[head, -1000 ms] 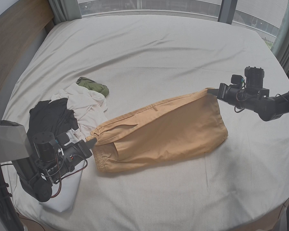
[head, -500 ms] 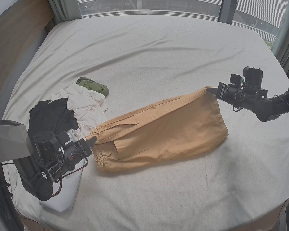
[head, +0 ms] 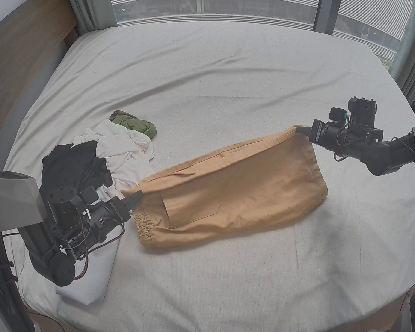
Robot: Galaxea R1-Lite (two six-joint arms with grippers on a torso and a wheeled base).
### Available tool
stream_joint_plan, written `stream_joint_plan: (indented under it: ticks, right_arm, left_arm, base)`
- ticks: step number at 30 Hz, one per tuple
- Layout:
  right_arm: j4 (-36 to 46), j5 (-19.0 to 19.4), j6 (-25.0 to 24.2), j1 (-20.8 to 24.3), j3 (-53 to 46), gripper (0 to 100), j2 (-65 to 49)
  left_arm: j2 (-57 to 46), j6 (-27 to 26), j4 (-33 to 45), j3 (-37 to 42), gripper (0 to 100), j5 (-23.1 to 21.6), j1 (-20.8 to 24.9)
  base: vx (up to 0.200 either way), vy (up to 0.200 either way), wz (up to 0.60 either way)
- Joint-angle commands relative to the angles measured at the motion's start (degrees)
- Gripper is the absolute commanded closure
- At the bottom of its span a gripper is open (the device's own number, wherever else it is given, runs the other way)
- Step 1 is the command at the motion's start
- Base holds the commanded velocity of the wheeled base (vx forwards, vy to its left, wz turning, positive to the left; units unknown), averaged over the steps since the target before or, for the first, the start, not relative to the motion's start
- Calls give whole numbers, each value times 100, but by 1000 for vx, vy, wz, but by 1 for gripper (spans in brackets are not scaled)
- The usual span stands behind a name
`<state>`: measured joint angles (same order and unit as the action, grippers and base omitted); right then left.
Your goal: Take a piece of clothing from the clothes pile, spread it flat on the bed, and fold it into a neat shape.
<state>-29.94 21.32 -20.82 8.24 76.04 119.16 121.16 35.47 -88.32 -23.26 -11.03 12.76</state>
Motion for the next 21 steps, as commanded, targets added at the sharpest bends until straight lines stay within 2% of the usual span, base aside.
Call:
stream_joint_plan:
  ticks: [1,4,12,17,21]
  right_arm:
    - [-65,-32,-10,2,95,0,160]
    - [-232,-146,-10,20,95,0,169]
    - [-302,-155,-18,11,-72,0,46]
    - [-302,-128,-1,2,-600,0,-420]
    - [-293,48,-89,11,-1303,0,-991]
  left_arm:
    - [4,21,-1,-126,0,13,-81]
    - [-14,47,-1,-179,0,22,-160]
    - [-110,65,-1,-135,0,13,-134]
    - [-409,118,-1,41,0,-22,-28]
    - [-734,135,-10,304,0,-136,130]
  base:
    - [0,0,0]
    - [0,0,0]
    - [0,0,0]
    - [0,0,0]
    - [0,0,0]
